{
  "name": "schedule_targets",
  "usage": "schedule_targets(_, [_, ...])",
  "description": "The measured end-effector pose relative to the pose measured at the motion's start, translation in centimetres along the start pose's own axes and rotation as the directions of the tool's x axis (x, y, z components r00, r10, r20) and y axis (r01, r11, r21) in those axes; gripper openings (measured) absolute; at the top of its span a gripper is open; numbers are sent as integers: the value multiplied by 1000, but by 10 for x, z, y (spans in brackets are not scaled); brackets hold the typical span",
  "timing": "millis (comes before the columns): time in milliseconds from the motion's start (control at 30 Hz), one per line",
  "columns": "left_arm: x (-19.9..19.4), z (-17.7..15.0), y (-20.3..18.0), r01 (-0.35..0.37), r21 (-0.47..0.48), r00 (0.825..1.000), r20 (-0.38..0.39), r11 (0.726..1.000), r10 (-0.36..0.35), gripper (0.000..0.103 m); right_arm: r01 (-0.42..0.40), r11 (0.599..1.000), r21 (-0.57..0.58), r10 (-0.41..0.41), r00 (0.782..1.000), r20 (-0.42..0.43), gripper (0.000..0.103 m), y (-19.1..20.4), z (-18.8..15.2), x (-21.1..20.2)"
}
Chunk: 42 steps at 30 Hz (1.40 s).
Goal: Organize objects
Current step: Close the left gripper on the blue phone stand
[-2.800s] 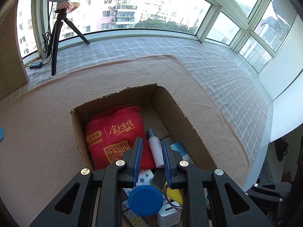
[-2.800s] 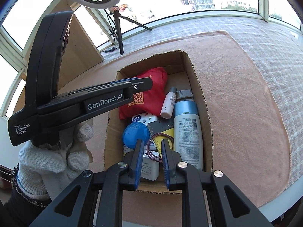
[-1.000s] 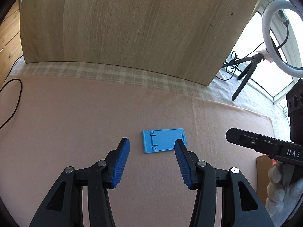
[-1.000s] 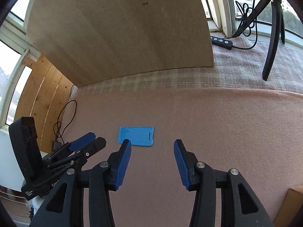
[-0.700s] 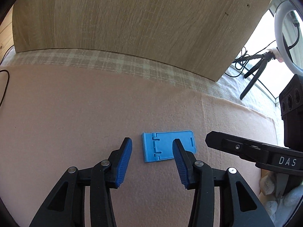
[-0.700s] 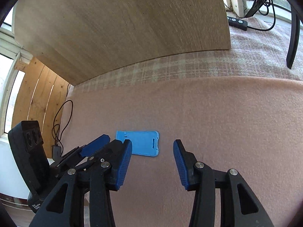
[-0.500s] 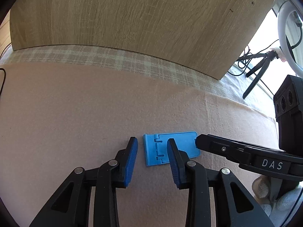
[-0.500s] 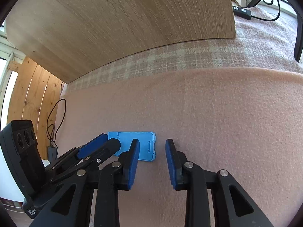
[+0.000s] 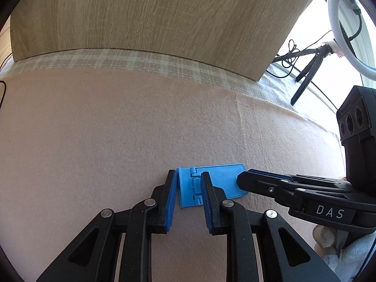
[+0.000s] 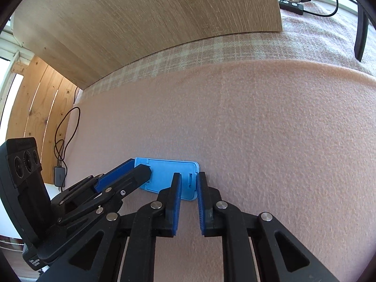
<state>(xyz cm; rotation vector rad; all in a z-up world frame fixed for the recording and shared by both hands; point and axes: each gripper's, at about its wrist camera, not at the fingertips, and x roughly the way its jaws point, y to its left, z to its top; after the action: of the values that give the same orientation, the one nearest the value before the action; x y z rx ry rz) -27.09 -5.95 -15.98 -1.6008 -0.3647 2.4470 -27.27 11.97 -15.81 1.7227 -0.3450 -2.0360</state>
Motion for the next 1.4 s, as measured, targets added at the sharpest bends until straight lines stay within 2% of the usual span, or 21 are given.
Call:
schedule_targets(200, [-15, -48, -26, 15, 24, 1000, -8, 1000, -15, 22, -20, 999, 36, 21, 1000, -11, 12, -20, -47, -20])
schedule_targets(500, [-41, -137, -75, 26, 59, 1000, -11, 998, -25, 22, 31, 1000, -3, -31, 999, -15, 12, -34, -134, -53])
schedule_targets(600, [-51, -166, -89, 30, 76, 999, -19, 997, -29, 22, 25, 1000, 14, -25, 1000, -9, 12, -42, -158, -63])
schedule_targets(767, [-60, -199, -111, 23, 120, 999, -27, 993, -20, 22, 18, 999, 32, -17, 1000, -2, 12, -51, -190, -74])
schedule_targets(900, [-68, -212, -118, 0, 139, 999, -33, 990, 5, 24, 36, 999, 22, -37, 999, 28, 13, -52, -204, -82])
schedule_targets(967, [-72, -214, -118, -7, 135, 1000, -28, 991, 11, 28, 38, 999, 23, -39, 999, 34, 19, -51, -208, -84])
schedule_targets(1033, [-74, -215, -117, -14, 141, 999, -28, 990, 18, 29, 44, 999, 23, -45, 998, 40, 20, -51, -210, -85])
schedule_targets(1400, [-64, -212, -117, 41, 127, 998, -49, 991, -35, 29, 44, 999, -11, -43, 998, 34, 20, -45, -209, -82])
